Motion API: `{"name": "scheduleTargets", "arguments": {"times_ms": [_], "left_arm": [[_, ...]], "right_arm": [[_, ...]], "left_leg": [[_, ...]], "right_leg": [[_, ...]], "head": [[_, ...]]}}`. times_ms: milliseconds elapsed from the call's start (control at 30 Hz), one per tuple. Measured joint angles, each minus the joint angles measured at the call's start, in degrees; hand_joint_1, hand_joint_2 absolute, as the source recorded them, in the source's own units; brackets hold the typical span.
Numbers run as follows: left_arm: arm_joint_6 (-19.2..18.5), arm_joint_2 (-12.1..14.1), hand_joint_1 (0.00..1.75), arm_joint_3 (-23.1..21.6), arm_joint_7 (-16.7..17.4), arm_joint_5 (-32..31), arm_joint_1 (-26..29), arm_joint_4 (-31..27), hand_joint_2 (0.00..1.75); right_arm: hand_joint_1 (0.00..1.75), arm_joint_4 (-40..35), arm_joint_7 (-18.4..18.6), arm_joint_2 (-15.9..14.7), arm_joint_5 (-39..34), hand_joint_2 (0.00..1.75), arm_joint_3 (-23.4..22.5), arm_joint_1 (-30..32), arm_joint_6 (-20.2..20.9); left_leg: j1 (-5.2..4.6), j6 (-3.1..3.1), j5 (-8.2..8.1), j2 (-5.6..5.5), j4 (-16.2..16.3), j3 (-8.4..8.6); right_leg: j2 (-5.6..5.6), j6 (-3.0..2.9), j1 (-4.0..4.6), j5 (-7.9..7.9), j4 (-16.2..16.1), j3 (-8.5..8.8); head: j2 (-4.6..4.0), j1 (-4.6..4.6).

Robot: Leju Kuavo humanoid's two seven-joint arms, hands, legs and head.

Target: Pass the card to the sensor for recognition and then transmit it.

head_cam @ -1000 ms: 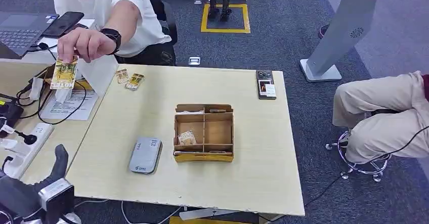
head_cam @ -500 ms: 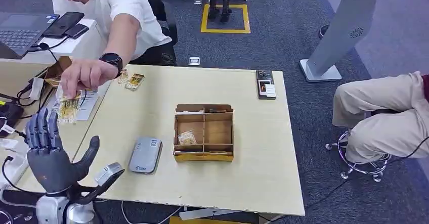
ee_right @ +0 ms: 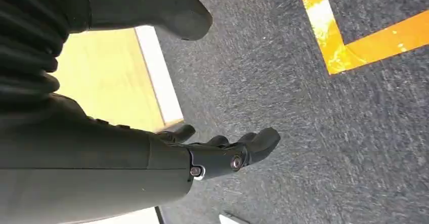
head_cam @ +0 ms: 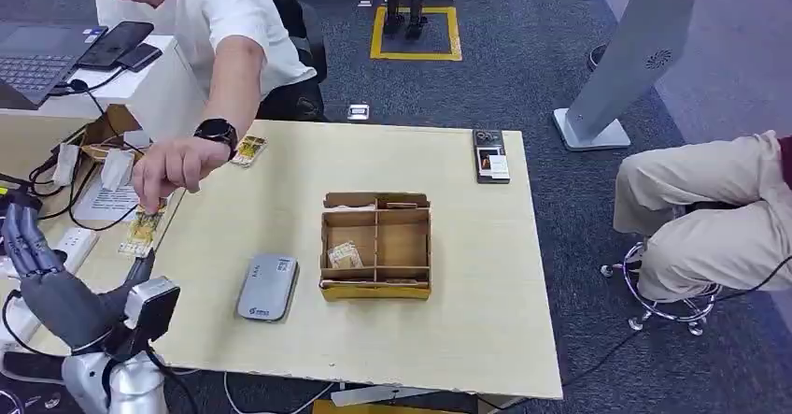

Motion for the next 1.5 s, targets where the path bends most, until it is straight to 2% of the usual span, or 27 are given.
{"name": "scheduleTargets", "arguments": {"times_ms": [67,167,300,433,567,633,733,867,967,1033,1267,1367,1500], "left_arm": [[0.0,0.0,0.00,-0.7,0.0,6.6,0.6,-0.2,1.75],[0.0,0.0,0.00,-1.3,-0.1,9.7,1.5,-0.9,1.75],[0.0,0.0,0.00,-1.7,-0.1,17.5,2.8,-3.7,1.75],[0.0,0.1,0.00,-1.8,-0.1,21.0,3.7,-5.6,1.75],[0.0,0.0,0.00,-2.3,-0.1,32.6,4.8,-8.6,1.75],[0.0,-0.4,0.00,-2.4,-0.1,35.2,5.9,-10.9,1.75],[0.0,-1.3,0.00,-3.2,-0.2,31.4,7.4,-16.0,1.75],[0.0,-1.9,0.00,-5.2,-0.4,18.8,9.7,-24.1,1.75],[0.0,-2.0,0.00,-6.0,-0.3,16.8,10.6,-26.9,1.75],[0.0,-2.1,0.00,-6.7,-0.3,12.9,10.9,-28.8,1.75],[0.0,-2.0,0.00,-9.3,-0.3,-2.6,10.9,-31.2,1.75],[0.0,-1.7,0.00,-11.6,-0.3,-12.6,10.8,-31.1,1.75],[0.0,-1.7,0.00,-13.7,-0.2,-17.9,10.4,-29.4,1.75]], "right_arm": [[0.00,0.0,0.0,0.0,-0.1,1.75,0.0,0.0,-0.5],[0.00,0.0,-0.1,0.0,-0.2,1.75,0.0,0.0,-0.7],[0.00,0.0,-0.6,0.0,-0.3,1.75,0.0,0.1,-0.7],[0.00,0.0,-0.8,0.0,-0.4,1.75,0.0,0.1,-0.8],[0.00,0.0,-0.8,0.0,-0.9,1.75,0.0,0.1,-1.6],[0.00,0.0,-0.8,0.0,-1.1,1.75,0.0,0.1,-1.9],[0.00,0.0,-0.8,0.0,-1.1,1.75,0.0,0.1,-1.9],[0.00,0.0,-0.8,0.0,-0.9,1.75,0.0,0.2,-1.7],[0.00,0.0,-0.8,0.0,-0.7,1.75,0.0,0.2,-1.7],[0.00,0.0,-1.0,0.0,-0.4,1.75,0.0,0.3,-1.5],[0.00,0.0,-1.3,0.0,0.1,1.75,0.0,0.2,-0.4],[0.00,0.0,-1.2,0.0,0.3,1.75,0.1,0.2,0.1],[0.00,0.0,-0.6,-0.1,-0.1,1.75,0.5,0.2,0.3]], "left_leg": [[0.00,0.00,0.00,0.01,0.0,0.00],[0.00,0.00,0.00,-0.01,0.0,-0.01],[0.00,0.00,0.00,0.01,0.0,-0.01],[0.00,0.00,0.00,0.00,0.0,-0.01],[0.00,0.00,0.00,0.01,0.0,-0.01],[0.01,0.00,0.00,0.01,0.0,-0.01],[0.01,0.00,0.00,-0.01,0.0,-0.01],[-0.01,0.01,-0.03,-0.02,0.0,-0.02],[0.00,0.01,-0.05,0.03,0.0,0.01],[0.00,0.02,-0.04,0.00,0.0,0.00],[0.00,0.01,-0.03,-0.01,0.0,0.01],[0.00,0.01,-0.03,-0.01,0.0,0.01],[-0.03,0.01,-0.04,0.00,0.0,0.02]], "right_leg": [[0.00,0.00,0.00,0.00,0.0,0.00],[-0.01,0.00,0.00,0.00,0.0,0.01],[0.00,0.00,0.00,0.00,0.0,0.00],[-0.01,0.00,0.00,0.00,0.0,0.01],[0.00,0.00,0.00,0.00,0.0,0.01],[0.00,0.00,0.01,0.00,0.0,0.01],[-0.02,0.01,0.01,-0.01,0.0,0.03],[-0.07,0.03,-0.02,-0.02,0.0,0.02],[-0.01,0.03,-0.01,-0.02,0.0,0.01],[-0.03,0.02,0.00,-0.02,0.0,0.02],[-0.06,0.02,0.00,-0.01,0.0,0.03],[-0.05,0.02,0.00,-0.01,0.0,0.03],[-0.03,0.02,-0.02,-0.01,0.0,0.01]], "head": [[-0.02,0.00],[-0.02,0.02],[0.00,0.00],[-0.02,0.00],[0.00,0.00],[-0.02,0.00],[0.00,0.00],[-0.02,0.02],[-0.02,0.04],[0.00,0.04],[-0.02,0.04],[-0.02,0.04],[0.00,0.07]]}}
